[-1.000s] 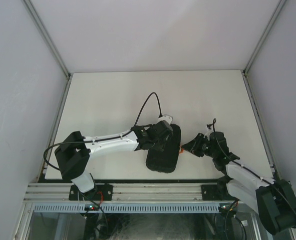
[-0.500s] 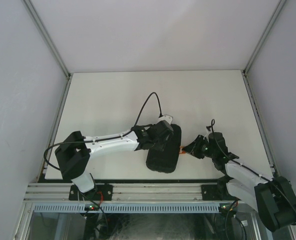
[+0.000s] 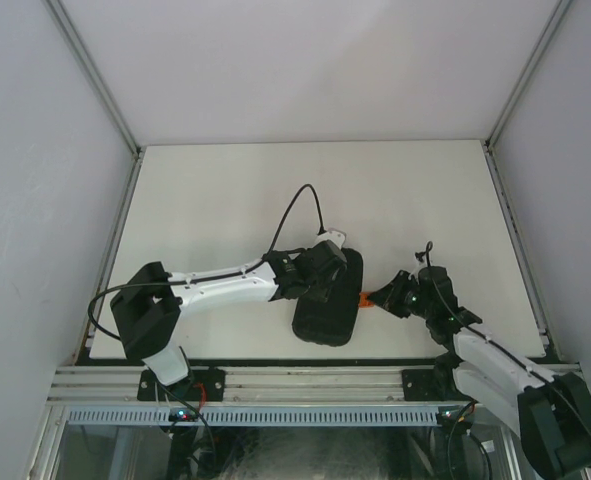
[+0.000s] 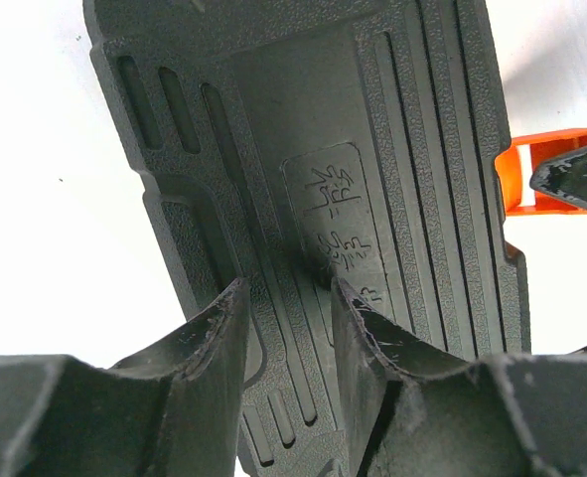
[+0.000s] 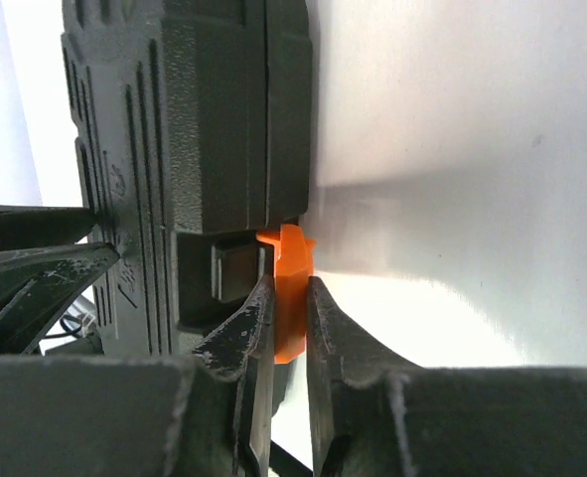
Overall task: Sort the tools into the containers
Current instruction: Close the storage box at the center of the board.
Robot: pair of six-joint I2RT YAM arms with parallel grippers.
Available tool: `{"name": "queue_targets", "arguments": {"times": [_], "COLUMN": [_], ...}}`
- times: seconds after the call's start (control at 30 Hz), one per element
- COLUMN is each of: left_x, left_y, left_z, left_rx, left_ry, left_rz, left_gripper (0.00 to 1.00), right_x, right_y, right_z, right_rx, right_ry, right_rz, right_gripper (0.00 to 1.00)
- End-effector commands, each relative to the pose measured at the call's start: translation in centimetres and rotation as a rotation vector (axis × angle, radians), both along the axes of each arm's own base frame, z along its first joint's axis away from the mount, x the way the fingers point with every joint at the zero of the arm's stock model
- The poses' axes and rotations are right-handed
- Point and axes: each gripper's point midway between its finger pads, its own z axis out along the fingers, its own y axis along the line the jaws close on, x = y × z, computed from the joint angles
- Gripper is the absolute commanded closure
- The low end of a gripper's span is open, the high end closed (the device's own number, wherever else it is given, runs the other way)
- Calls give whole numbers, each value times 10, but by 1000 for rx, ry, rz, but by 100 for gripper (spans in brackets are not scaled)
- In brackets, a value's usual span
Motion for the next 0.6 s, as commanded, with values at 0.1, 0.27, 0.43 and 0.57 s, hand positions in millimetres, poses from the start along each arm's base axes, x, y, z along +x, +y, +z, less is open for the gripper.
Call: {"name": "queue_targets", "arguments": {"times": [0.1,0.27,0.43,0.57], "left_x": [-17,-17,-18,-18], "left_y": [-13,-13,-14,-16], "left_z": [-20,-20,-20,-21], "left_rx": [-8,-7,-9,-11], "left_ry": [107,107,111,115], "left_rz": [-45,-46,-46,-48], "left_gripper": [59,58,59,59], "right_x": [14,15,17,17], "right_y": [-4,7,20,27], "right_z": [41,51,68,81], "right_rx": [-31,4,50,80], "right_ry": [-135,-162,-210,-245], "right_rz": [-15,14,47,62], "right_gripper": [91,90,88,82]}}
